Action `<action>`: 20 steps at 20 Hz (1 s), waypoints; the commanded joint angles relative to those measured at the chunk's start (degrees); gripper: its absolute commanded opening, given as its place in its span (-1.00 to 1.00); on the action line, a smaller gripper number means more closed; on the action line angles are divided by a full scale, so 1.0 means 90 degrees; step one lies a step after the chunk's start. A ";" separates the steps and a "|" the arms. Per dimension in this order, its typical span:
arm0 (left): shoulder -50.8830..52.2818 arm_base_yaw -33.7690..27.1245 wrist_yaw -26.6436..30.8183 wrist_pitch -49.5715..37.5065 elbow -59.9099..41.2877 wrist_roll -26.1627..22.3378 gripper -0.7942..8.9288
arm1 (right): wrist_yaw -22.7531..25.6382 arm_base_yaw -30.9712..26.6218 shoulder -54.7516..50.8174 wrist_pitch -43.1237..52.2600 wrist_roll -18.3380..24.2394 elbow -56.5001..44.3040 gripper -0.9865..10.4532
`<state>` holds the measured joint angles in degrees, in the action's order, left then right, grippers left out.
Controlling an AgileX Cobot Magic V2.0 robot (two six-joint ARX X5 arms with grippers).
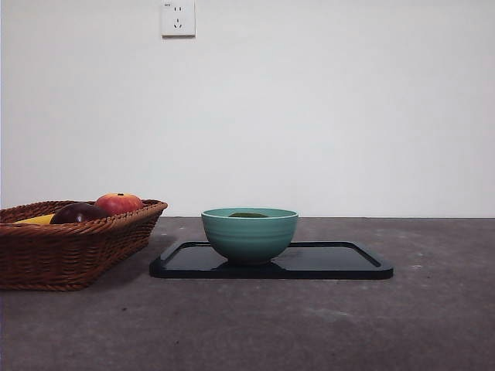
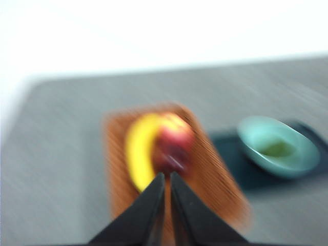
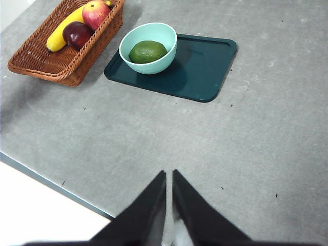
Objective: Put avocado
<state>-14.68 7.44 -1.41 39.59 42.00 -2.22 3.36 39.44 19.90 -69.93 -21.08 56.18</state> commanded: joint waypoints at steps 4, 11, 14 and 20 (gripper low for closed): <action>0.0986 -0.0755 -0.0012 -0.1664 -0.2363 -0.0032 -0.80 | 0.0007 0.0063 0.0010 0.0053 -0.0041 0.0044 -0.80; 0.1610 -0.0767 -0.0012 -0.1724 -0.3762 0.0357 -0.80 | 0.0007 0.0063 0.0010 0.0053 -0.0041 0.0044 -0.80; 0.1610 -0.0767 -0.0010 -0.1797 -0.3985 0.0352 -0.80 | 0.0007 0.0063 0.0010 0.0053 -0.0041 0.0044 -0.80; 0.1610 -0.0767 -0.0010 -0.2572 -0.4367 0.0595 -0.80 | 0.0007 0.0063 0.0010 0.0053 -0.0041 0.0044 -0.80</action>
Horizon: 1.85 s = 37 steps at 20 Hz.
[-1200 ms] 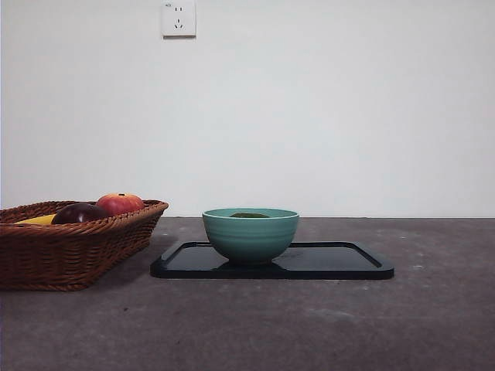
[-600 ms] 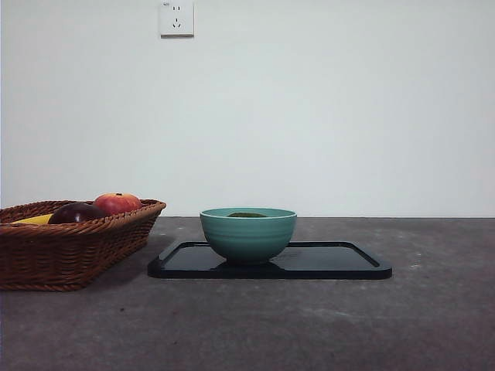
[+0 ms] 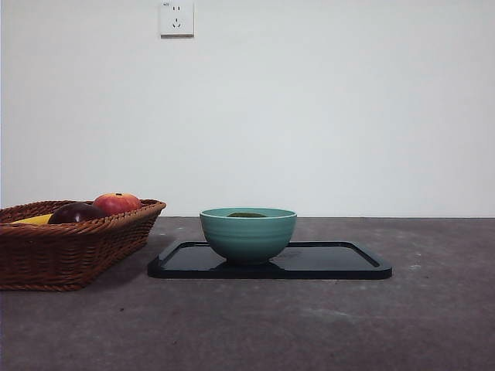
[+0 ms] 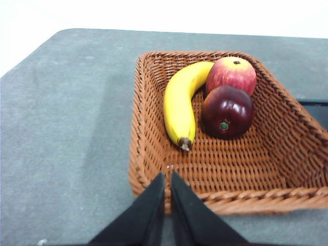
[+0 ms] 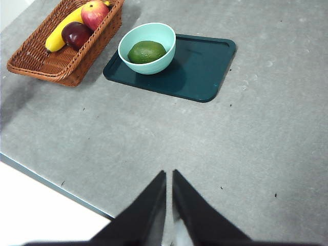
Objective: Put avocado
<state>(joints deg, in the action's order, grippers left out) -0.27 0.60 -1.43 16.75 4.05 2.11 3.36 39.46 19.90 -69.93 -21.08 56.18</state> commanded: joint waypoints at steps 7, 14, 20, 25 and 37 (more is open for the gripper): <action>0.0010 -0.0024 0.0007 -0.0631 -0.0381 0.0512 -0.80 | 0.0007 0.0061 0.0010 0.0053 -0.0041 0.0044 -0.80; 0.0010 -0.0022 0.0017 -0.0663 -0.0381 0.0532 -0.80 | 0.0007 0.0061 0.0010 0.0053 -0.0041 0.0044 -0.80; 0.0010 -0.0022 0.0017 -0.0663 -0.0381 0.0532 -0.80 | 0.0007 0.0061 0.0010 0.0053 -0.0041 0.0044 -0.80; 0.0010 -0.0022 0.0017 -0.0663 -0.0381 0.0532 -0.80 | 0.0007 0.0061 0.0010 0.0053 -0.0041 0.0044 -0.80; 0.0010 -0.0022 0.0017 -0.0663 -0.0381 0.0532 -0.80 | 0.0454 -0.2681 -0.1207 0.4881 0.2601 -0.2861 -0.80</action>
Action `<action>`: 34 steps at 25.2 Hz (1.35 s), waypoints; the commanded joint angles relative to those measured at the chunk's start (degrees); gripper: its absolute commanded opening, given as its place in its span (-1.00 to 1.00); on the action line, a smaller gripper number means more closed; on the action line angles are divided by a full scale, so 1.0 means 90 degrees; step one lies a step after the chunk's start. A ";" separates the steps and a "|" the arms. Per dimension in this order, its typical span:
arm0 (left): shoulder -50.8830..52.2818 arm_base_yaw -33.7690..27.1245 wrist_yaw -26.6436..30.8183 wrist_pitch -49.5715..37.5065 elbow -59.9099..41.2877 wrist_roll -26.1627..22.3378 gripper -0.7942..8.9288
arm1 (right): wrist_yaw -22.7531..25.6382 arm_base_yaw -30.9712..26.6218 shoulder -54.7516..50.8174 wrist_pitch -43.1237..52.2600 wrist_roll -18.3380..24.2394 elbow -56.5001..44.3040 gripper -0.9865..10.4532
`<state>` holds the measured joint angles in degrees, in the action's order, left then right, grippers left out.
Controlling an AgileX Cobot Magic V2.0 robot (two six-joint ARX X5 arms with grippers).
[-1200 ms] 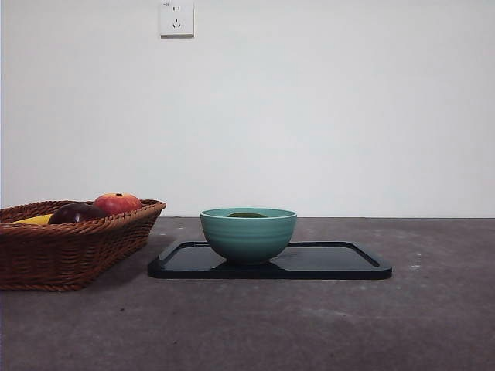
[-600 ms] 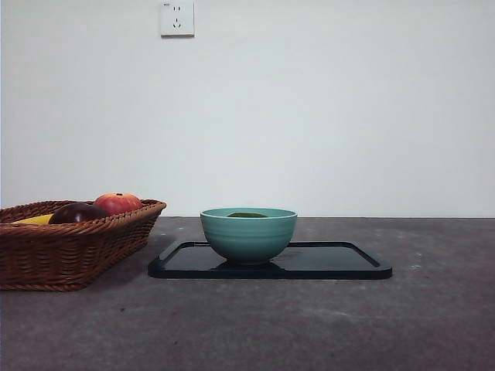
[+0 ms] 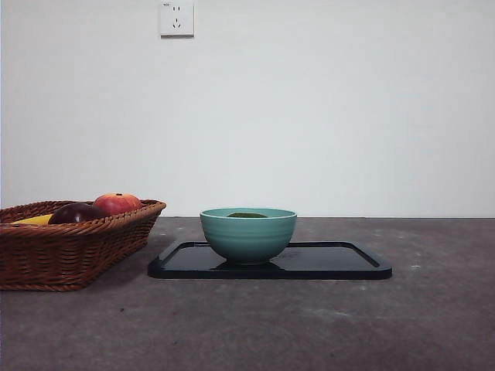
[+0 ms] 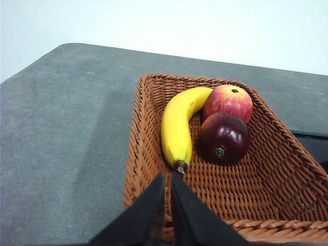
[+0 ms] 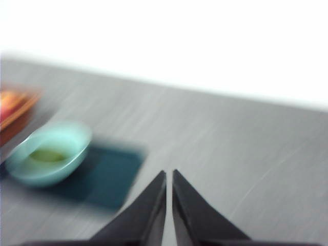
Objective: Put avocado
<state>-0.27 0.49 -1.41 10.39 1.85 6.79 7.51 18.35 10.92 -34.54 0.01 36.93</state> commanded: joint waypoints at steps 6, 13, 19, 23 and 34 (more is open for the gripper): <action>0.0010 -0.0010 0.0012 0.0044 -0.0134 0.0012 -0.80 | -0.0024 -0.1549 -0.0828 0.2361 0.0243 -0.2761 -0.80; 0.0010 -0.0010 0.0015 0.0044 -0.0136 0.0012 -0.80 | -0.0466 -0.2147 -0.1061 0.3228 0.0165 -0.3779 -0.80; 0.0010 -0.0012 0.0015 0.0044 -0.0134 0.0012 -0.80 | -0.0741 -0.2404 -0.1156 0.3109 0.0238 -0.4036 -0.80; 0.0010 -0.0012 0.0015 0.0041 -0.0134 0.0012 -0.80 | -0.0733 -0.2429 -0.1190 0.3028 0.0372 -0.4036 -0.80; 0.0010 -0.0012 0.0012 0.0039 -0.0134 0.0012 -0.80 | -0.0622 -0.2426 -0.1190 0.2681 0.0148 -0.4036 -0.80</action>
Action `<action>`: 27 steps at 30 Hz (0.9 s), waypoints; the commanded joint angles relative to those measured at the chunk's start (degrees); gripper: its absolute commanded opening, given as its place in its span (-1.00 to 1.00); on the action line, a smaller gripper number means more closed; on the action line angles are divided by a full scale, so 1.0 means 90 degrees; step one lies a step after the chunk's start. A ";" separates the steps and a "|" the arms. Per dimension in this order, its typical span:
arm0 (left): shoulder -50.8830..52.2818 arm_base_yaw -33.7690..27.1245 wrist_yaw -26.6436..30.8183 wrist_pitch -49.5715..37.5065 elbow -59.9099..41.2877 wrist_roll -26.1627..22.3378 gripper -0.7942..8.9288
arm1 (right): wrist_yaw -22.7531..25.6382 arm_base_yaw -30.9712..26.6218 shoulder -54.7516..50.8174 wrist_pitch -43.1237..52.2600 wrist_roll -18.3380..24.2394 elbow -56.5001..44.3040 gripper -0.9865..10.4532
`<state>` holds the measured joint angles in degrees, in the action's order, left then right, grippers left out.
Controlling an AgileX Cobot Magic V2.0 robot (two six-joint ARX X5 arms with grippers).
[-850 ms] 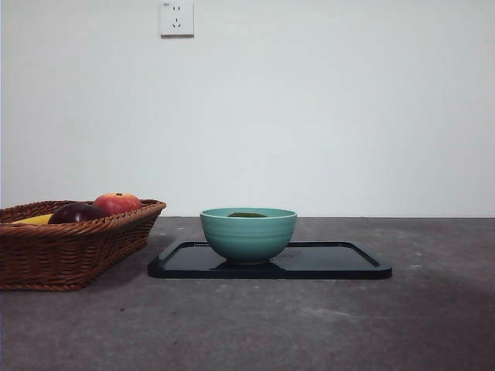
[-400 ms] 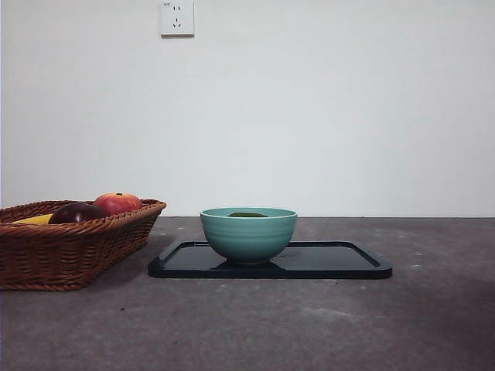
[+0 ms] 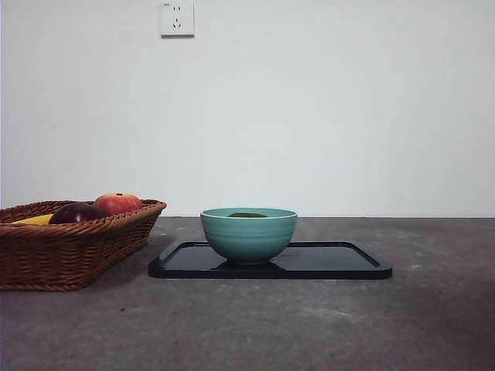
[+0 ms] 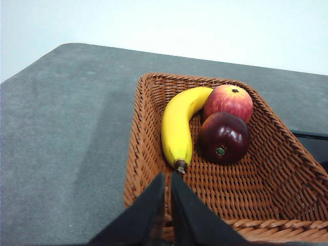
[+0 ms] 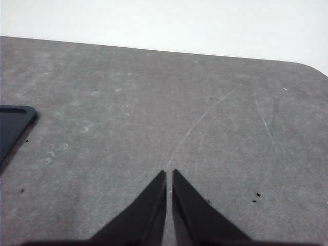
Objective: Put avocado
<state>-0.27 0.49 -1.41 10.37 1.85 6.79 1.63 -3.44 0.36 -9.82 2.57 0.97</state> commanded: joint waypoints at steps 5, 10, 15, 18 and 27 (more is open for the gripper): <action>0.0010 -0.0012 0.0012 0.0041 -0.0134 0.0012 -0.80 | 0.0087 0.0151 -0.0017 -0.0053 -0.0187 -0.0041 -0.80; 0.0010 -0.0012 0.0015 0.0041 -0.0134 0.0012 -0.80 | 0.0083 0.0204 -0.0017 0.0104 -0.0187 -0.0041 -0.80; 0.0010 -0.0010 0.0015 0.0041 -0.0134 0.0012 -0.80 | 0.0087 0.0202 -0.0017 0.0112 -0.0187 -0.0036 -0.80; 0.0010 -0.0010 0.0015 0.0041 -0.0134 0.0012 -0.80 | 0.0087 0.0202 -0.0017 0.0112 -0.0189 -0.0036 -0.80; 0.0010 -0.0012 0.0012 0.0041 -0.0134 0.0012 -0.80 | 0.0087 0.0202 -0.0017 0.0112 -0.0187 -0.0036 -0.80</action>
<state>-0.27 0.49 -1.41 10.37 1.85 6.79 2.15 -1.61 0.36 -9.39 1.63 0.93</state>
